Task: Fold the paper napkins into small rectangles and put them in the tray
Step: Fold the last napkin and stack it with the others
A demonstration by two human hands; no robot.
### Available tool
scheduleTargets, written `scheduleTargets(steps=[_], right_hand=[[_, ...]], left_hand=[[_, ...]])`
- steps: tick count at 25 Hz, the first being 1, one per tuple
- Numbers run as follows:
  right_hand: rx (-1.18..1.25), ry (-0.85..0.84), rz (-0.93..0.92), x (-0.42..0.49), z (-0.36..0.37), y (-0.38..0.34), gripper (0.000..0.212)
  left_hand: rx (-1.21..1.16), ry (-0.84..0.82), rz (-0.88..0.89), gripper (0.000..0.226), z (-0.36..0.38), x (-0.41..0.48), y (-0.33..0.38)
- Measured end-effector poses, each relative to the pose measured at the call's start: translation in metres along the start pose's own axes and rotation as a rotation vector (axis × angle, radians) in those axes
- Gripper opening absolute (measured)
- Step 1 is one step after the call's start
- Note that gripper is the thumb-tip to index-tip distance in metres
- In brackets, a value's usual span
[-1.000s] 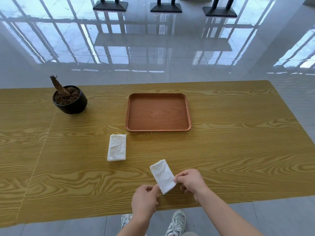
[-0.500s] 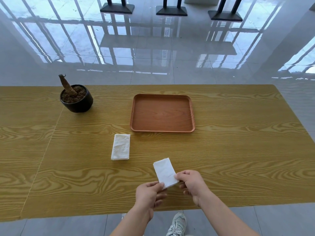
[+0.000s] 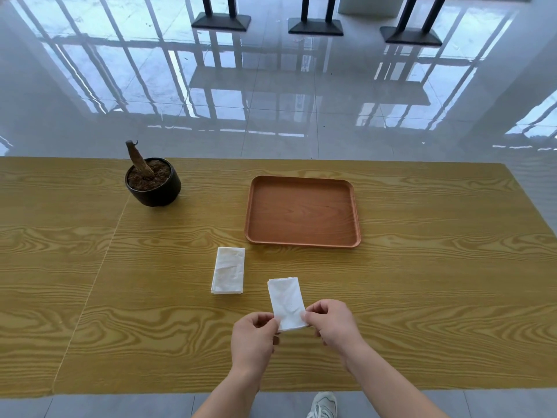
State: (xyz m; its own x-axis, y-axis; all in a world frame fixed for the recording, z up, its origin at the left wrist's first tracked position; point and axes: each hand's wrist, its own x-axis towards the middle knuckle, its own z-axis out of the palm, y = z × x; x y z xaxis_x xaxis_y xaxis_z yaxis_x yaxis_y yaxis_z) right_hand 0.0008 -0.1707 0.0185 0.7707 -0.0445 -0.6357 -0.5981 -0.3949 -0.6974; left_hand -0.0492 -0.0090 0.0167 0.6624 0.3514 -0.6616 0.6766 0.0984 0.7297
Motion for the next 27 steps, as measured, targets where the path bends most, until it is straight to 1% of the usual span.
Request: scheduleTargets(steps=[6, 9, 12, 16, 22, 27], right_hand=[[0.004, -0.047, -0.043, 0.013, 0.041, -0.037, 0.009], [0.012, -0.045, -0.057, 0.021, 0.068, -0.056, 0.01], [0.039, -0.028, -0.064, 0.028, 0.092, -0.068, 0.011], [0.009, 0.024, -0.053, 0.038, 0.116, -0.077, 0.011], [-0.114, 0.087, -0.037, 0.046, 0.131, -0.075, 0.011], [-0.168, 0.095, -0.029, 0.047, 0.134, -0.074, 0.009]], left_hand=[[0.102, 0.078, 0.174, 0.007, -0.042, 0.024, 0.03], [0.153, 0.126, 0.209, 0.01, -0.065, 0.043, 0.043], [0.21, 0.178, 0.224, 0.012, -0.081, 0.065, 0.053], [0.294, 0.198, 0.217, 0.016, -0.093, 0.088, 0.059], [0.381, 0.165, 0.17, 0.017, -0.1, 0.104, 0.055], [0.414, 0.14, 0.148, 0.01, -0.106, 0.107, 0.047]])
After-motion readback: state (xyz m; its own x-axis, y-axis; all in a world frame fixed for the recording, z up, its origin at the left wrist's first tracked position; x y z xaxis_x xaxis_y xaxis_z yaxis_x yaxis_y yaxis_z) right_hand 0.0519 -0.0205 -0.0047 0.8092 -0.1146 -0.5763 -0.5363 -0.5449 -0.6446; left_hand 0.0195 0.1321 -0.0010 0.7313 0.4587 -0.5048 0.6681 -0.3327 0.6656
